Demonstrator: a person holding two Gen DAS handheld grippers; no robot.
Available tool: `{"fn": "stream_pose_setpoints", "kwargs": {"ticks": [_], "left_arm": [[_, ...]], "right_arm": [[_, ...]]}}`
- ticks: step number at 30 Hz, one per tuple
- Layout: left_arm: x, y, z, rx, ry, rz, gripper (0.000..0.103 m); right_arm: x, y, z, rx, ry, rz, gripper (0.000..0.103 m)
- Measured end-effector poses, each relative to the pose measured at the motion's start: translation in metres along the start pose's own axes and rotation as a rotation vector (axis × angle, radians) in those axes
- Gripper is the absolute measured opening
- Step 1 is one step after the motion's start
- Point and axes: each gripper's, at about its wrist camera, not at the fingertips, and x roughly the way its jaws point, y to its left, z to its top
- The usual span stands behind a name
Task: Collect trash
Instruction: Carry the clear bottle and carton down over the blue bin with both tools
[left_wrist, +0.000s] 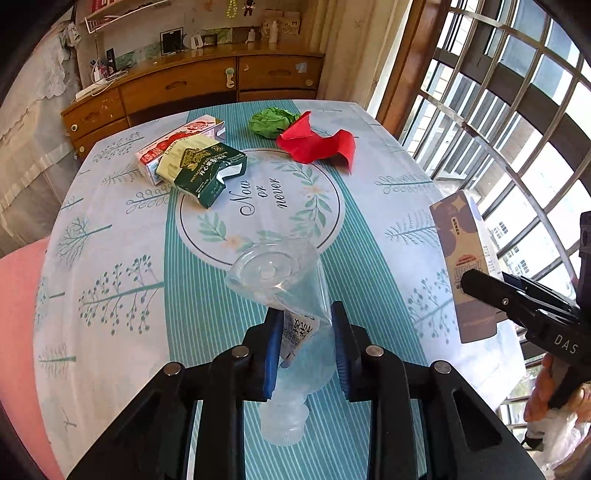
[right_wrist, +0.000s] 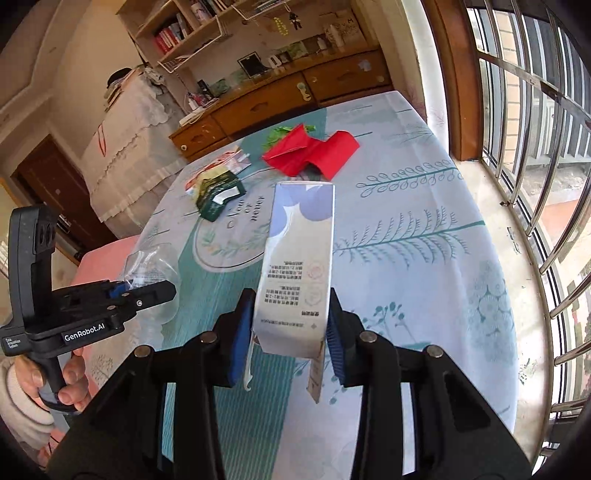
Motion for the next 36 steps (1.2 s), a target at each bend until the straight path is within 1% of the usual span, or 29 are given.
{"fn": "stream_pose_setpoints", "kwargs": {"ticks": [4,8,11,13,15,18,20,23,25,28,32,36], "left_arm": [[-0.053,-0.004,-0.041,0.039,-0.044,-0.032,0.025],[-0.098,-0.009,-0.094,0.09,-0.065,-0.07,0.025],[-0.126,-0.013,-0.138,0.12,-0.07,-0.095,0.025],[-0.138,-0.014,-0.165,0.133,-0.071,-0.109,0.025],[-0.148,-0.014,-0.194,0.138,-0.07,-0.127,0.025],[-0.154,-0.014,-0.236,0.154,-0.07,-0.135,0.025],[-0.149,-0.013,-0.262,0.164,-0.065,-0.139,0.025],[-0.132,-0.012,-0.303,0.17,-0.043,-0.147,0.025],[-0.114,-0.012,-0.328,0.174,-0.021,-0.149,0.025],[-0.081,-0.012,-0.361,0.194,-0.002,-0.128,0.025],[-0.028,-0.002,-0.395,0.161,0.052,-0.138,0.025],[0.021,0.007,-0.423,0.141,0.102,-0.117,0.025]], "right_arm": [[-0.036,0.033,-0.035,-0.048,-0.015,0.05,0.033],[-0.068,0.066,-0.079,-0.116,-0.029,0.098,0.033],[-0.085,0.089,-0.117,-0.174,-0.028,0.119,0.033],[-0.089,0.101,-0.14,-0.204,-0.013,0.132,0.033],[-0.092,0.112,-0.166,-0.24,0.002,0.127,0.033],[-0.089,0.124,-0.202,-0.271,0.04,0.136,0.033],[-0.081,0.13,-0.226,-0.298,0.08,0.145,0.033],[-0.061,0.136,-0.262,-0.352,0.14,0.131,0.033],[-0.044,0.14,-0.286,-0.394,0.183,0.111,0.033],[-0.013,0.14,-0.319,-0.445,0.25,0.088,0.033],[0.037,0.129,-0.349,-0.48,0.338,0.05,0.033],[0.081,0.106,-0.367,-0.431,0.429,0.03,0.033]]}}
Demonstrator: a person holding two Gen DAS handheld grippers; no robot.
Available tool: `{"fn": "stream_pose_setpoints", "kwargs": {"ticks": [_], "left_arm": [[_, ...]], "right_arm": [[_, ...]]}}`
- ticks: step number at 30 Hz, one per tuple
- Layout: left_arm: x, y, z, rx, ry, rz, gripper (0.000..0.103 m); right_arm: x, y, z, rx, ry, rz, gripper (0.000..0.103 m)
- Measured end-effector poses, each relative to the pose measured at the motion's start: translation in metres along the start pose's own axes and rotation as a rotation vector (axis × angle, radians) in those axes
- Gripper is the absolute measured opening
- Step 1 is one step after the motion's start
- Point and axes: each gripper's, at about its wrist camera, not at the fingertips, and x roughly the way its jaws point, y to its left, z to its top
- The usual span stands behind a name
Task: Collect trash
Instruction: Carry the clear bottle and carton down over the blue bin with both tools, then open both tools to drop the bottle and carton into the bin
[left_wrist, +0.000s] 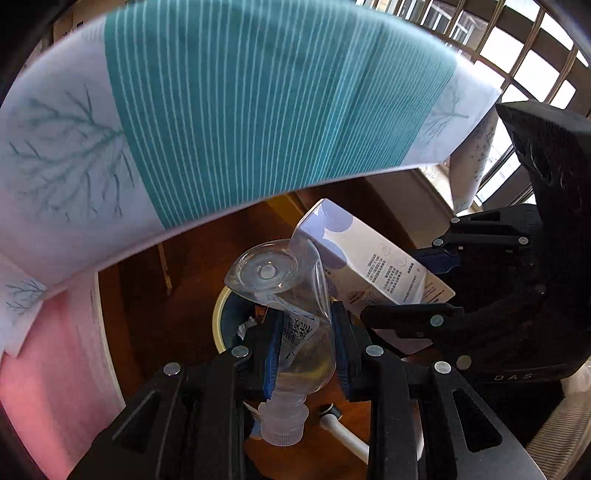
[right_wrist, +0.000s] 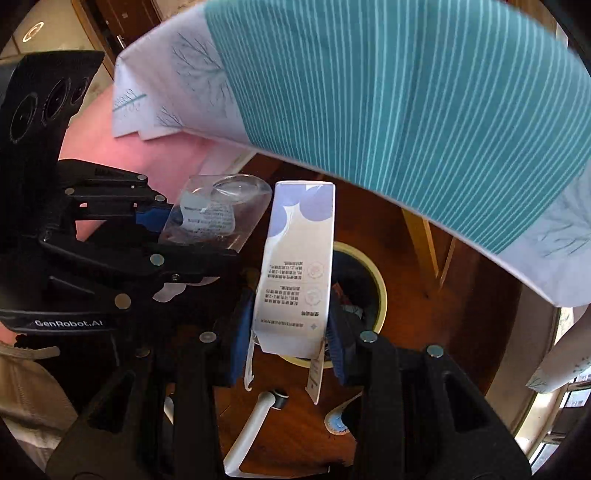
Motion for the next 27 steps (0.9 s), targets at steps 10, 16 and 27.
{"fn": "stream_pose_setpoints", "kwargs": {"ticks": [10,16,27], "left_arm": [[0.075,0.021,-0.022,-0.05,0.139,-0.012,0.025],[0.097,0.018,-0.015,-0.069,0.143,-0.014,0.026],[0.116,0.032,-0.003,-0.131,0.201,-0.035,0.026]], "right_arm": [[0.08,-0.044,-0.011,0.129,0.126,0.0,0.033],[0.1,-0.064,-0.008,0.205,0.132,0.021,0.033],[0.123,-0.064,-0.011,0.239,0.185,0.044,0.034]]}}
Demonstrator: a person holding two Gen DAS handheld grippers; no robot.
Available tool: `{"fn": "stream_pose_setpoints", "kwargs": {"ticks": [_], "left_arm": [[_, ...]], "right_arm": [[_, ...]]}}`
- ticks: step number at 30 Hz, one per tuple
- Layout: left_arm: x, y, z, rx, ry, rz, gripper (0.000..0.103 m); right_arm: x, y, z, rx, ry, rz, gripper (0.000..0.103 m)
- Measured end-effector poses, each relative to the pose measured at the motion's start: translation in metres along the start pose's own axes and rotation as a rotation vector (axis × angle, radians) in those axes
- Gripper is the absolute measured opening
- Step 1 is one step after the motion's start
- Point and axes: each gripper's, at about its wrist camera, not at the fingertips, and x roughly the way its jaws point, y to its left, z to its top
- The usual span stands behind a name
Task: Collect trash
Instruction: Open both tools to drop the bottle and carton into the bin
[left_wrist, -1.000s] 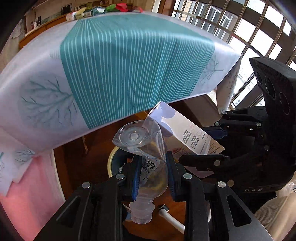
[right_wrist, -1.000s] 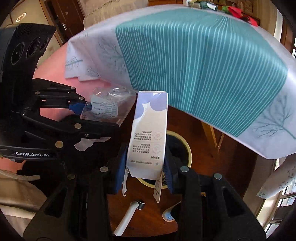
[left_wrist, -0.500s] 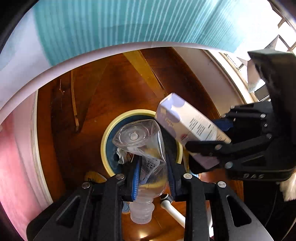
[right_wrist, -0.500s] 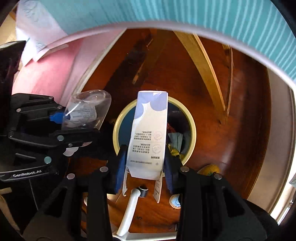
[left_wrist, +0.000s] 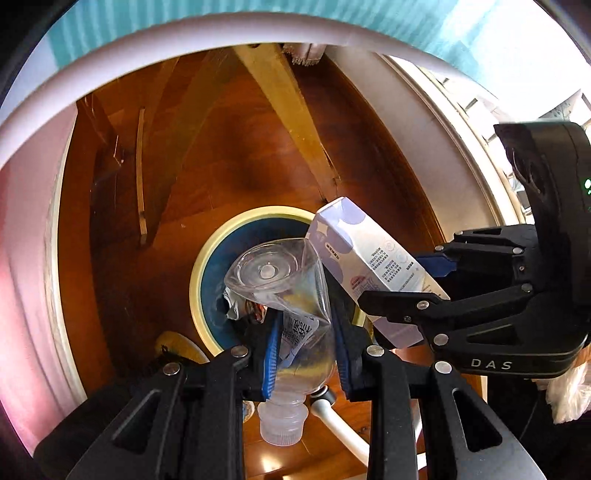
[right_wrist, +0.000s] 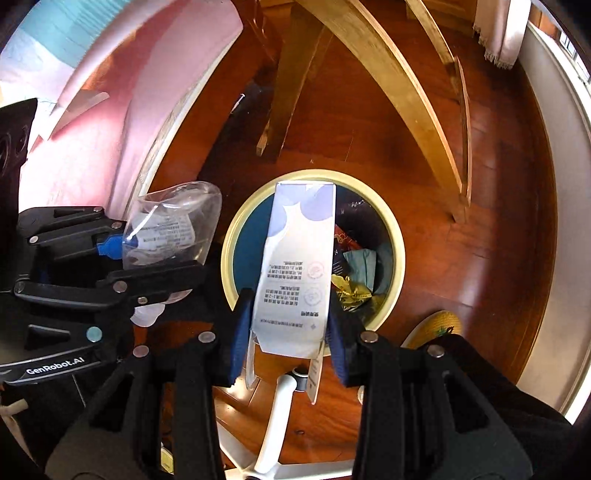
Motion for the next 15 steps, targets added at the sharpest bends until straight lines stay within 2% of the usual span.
{"fn": "stream_pose_setpoints", "kwargs": {"ticks": [8,15], "left_arm": [[0.007,0.012,0.002,-0.032,0.018,-0.018,0.026],[0.014,0.012,0.004,-0.042,0.043,0.008,0.028]], "right_arm": [[0.008,0.004,0.001,-0.023,0.005,0.013,0.034],[0.009,0.004,0.004,-0.016,-0.001,0.012,0.035]]}}
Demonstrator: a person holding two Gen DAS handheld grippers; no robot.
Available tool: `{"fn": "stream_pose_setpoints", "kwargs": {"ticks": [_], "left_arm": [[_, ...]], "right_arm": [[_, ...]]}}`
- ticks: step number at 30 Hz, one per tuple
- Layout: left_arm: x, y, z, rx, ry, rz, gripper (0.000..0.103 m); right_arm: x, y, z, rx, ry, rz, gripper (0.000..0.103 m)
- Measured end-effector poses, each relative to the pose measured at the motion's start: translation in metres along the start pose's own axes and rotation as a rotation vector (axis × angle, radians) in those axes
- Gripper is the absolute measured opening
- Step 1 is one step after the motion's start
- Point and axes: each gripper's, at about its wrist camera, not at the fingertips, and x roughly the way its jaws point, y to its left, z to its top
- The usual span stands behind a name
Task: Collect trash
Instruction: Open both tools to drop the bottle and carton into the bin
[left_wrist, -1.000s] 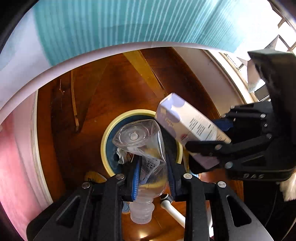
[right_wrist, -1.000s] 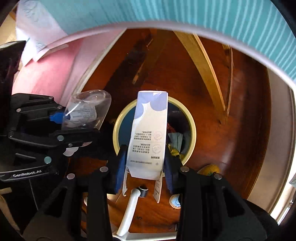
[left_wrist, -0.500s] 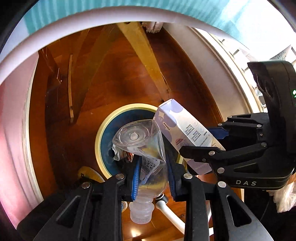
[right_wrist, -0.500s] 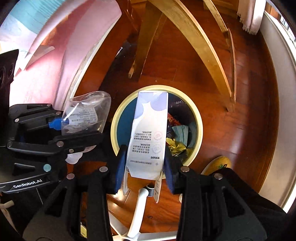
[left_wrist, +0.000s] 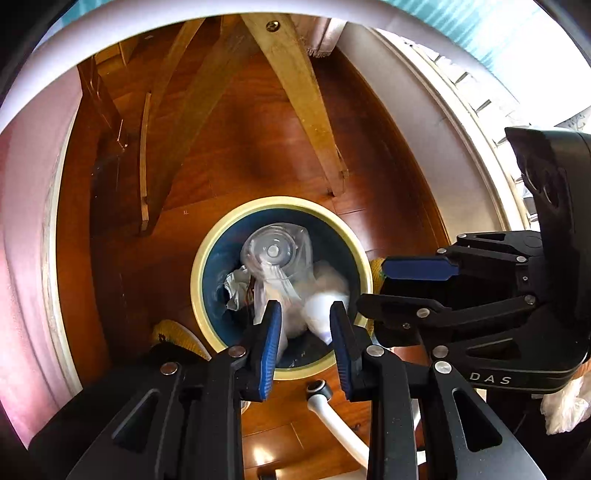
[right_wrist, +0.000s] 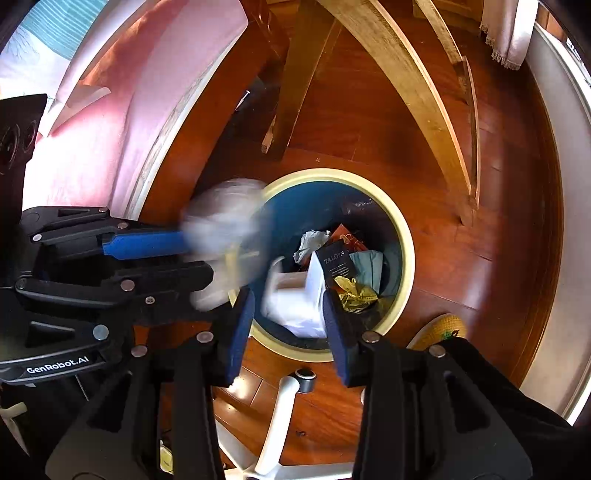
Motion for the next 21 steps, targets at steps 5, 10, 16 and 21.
{"fn": "stream_pose_setpoints", "kwargs": {"ticks": [5,10,16,21], "left_arm": [[0.003,0.006,0.002,-0.018,0.008,-0.001,0.054],[0.001,0.007,0.002,-0.025,0.004,0.006,0.058],[-0.006,0.008,0.0,-0.035,-0.011,-0.007,0.071],[-0.02,0.011,-0.002,-0.064,-0.03,-0.025,0.082]], "right_arm": [[-0.001,-0.002,0.001,0.007,-0.004,-0.013,0.043],[-0.002,-0.003,0.0,0.007,-0.01,-0.011,0.043],[-0.011,-0.002,-0.001,-0.004,-0.037,-0.01,0.043],[-0.025,0.005,-0.004,-0.025,-0.068,-0.007,0.044]]}}
